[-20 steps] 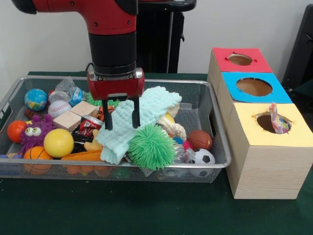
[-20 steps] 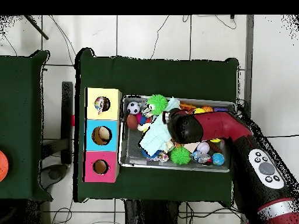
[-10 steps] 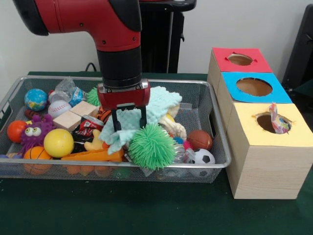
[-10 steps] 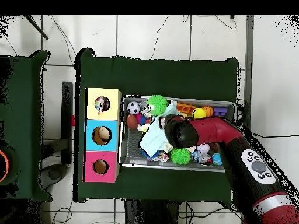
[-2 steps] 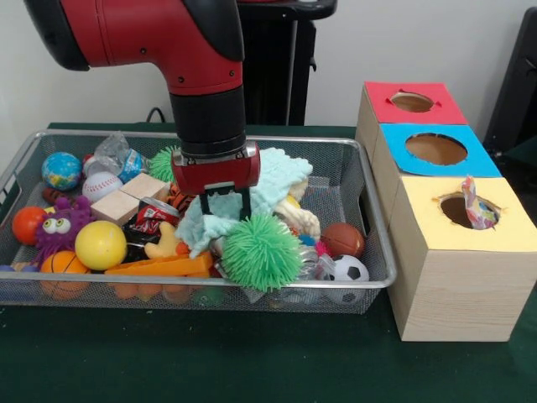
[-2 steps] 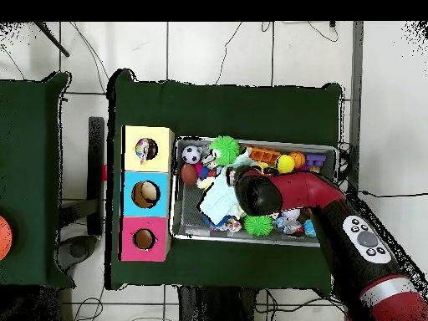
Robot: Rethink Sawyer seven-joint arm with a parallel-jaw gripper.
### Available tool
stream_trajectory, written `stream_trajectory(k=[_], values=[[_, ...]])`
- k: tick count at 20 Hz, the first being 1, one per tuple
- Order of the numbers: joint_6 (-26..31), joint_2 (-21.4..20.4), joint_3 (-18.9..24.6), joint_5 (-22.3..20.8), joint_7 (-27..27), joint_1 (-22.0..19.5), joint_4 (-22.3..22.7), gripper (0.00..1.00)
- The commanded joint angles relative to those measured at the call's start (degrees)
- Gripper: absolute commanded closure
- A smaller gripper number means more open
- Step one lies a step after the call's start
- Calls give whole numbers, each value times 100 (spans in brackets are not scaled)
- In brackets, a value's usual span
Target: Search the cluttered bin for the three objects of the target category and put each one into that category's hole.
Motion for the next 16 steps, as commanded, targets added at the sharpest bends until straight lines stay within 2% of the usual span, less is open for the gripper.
stream_trajectory(k=[1, 6, 11, 14, 16], values=[[-375, 333, -222, -359, 140, 145, 444, 100], [-220, 12, -306, -219, 150, 136, 686, 100], [452, -376, -228, 8, -283, -95, 878, 100], [784, -1059, -8, 293, -547, -408, 1320, 100], [1259, -1512, 211, 626, -863, -622, 1479, 100]])
